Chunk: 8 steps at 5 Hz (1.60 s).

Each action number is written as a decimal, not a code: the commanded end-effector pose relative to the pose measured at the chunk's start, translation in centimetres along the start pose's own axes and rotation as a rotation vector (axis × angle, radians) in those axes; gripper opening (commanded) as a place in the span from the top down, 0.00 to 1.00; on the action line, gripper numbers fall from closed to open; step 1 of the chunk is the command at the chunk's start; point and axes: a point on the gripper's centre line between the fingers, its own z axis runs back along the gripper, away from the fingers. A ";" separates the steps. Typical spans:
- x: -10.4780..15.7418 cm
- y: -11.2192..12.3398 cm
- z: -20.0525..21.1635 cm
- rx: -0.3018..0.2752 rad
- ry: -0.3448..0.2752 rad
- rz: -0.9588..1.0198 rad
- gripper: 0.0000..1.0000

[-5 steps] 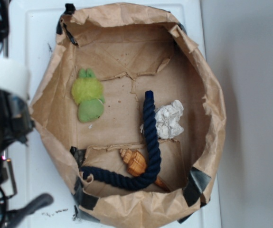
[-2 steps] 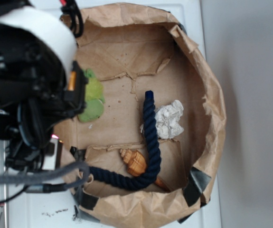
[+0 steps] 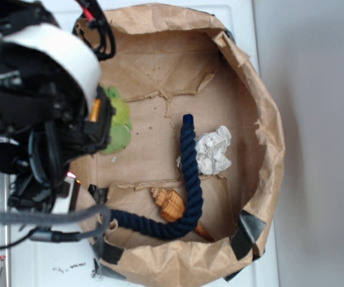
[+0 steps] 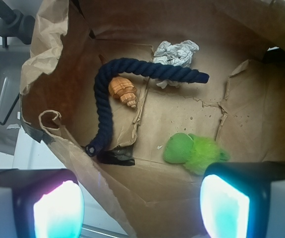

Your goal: Grab the shell.

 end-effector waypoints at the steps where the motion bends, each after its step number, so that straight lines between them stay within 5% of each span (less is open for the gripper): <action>1: 0.6 0.4 1.0 0.018 -0.032 0.013 0.00; 3: 0.3 0.1 -0.7 0.062 -0.045 -0.003 0.00; 5: 4.7 -1.4 -7.3 0.208 0.036 -0.004 0.00; 6: 6.8 -1.5 -9.3 0.226 -0.029 -0.014 0.00; 8: 6.2 -0.2 -8.8 0.151 -0.045 -0.017 0.00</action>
